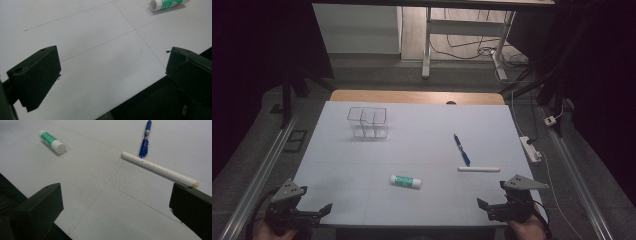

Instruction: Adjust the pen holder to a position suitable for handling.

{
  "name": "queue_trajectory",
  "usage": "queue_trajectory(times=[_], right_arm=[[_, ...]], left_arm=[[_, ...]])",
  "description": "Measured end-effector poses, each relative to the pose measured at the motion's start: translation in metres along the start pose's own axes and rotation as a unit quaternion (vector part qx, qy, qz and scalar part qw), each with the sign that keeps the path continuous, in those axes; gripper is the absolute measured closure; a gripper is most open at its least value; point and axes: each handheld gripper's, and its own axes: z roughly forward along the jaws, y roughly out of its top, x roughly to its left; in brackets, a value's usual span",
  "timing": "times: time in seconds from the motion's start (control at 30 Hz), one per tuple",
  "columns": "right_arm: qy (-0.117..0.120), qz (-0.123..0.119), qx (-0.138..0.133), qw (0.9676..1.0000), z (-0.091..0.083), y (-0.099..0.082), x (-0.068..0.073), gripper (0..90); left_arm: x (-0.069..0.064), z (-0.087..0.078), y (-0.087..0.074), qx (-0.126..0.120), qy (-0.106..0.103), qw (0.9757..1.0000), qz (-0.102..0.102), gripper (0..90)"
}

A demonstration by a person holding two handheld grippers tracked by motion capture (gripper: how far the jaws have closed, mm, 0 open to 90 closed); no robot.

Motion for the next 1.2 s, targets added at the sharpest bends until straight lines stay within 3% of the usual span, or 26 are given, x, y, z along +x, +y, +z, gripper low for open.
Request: queue_trajectory(times=[0.33, 0.43, 0.57, 0.83, 1.03, 1.2], right_arm=[[0.001, -0.002, 0.007, 1.0, 0.001, 0.0, 0.001, 0.0], [0.003, -0.002, 0.009, 1.0, 0.001, 0.0, 0.001, 0.0], [0.003, -0.003, 0.011, 0.9999, 0.002, 0.0, 0.001, 0.0], [0.005, -0.003, 0.009, 0.9999, 0.001, 0.0, 0.0, 0.0], [0.006, -0.003, 0.01, 0.9999, 0.001, 0.0, 0.001, 0.0], [0.007, -0.003, 0.011, 0.9999, 0.002, 0.0, 0.0, 0.0]], left_arm=[[0.002, 0.0, 0.002, -0.01, -0.016, 0.9998, -0.008, 0.0], [-0.001, 0.001, 0.006, -0.014, -0.011, 0.9998, 0.005, 0.0], [-0.003, 0.004, 0.012, -0.019, -0.028, 0.9993, 0.013, 0.0], [-0.002, 0.012, 0.02, -0.021, -0.039, 0.9986, 0.03, 0.0], [0.0, 0.028, 0.029, -0.002, -0.061, 0.9973, 0.042, 0.0], [0.0, 0.038, 0.036, -0.003, -0.072, 0.9961, 0.051, 0.0]])
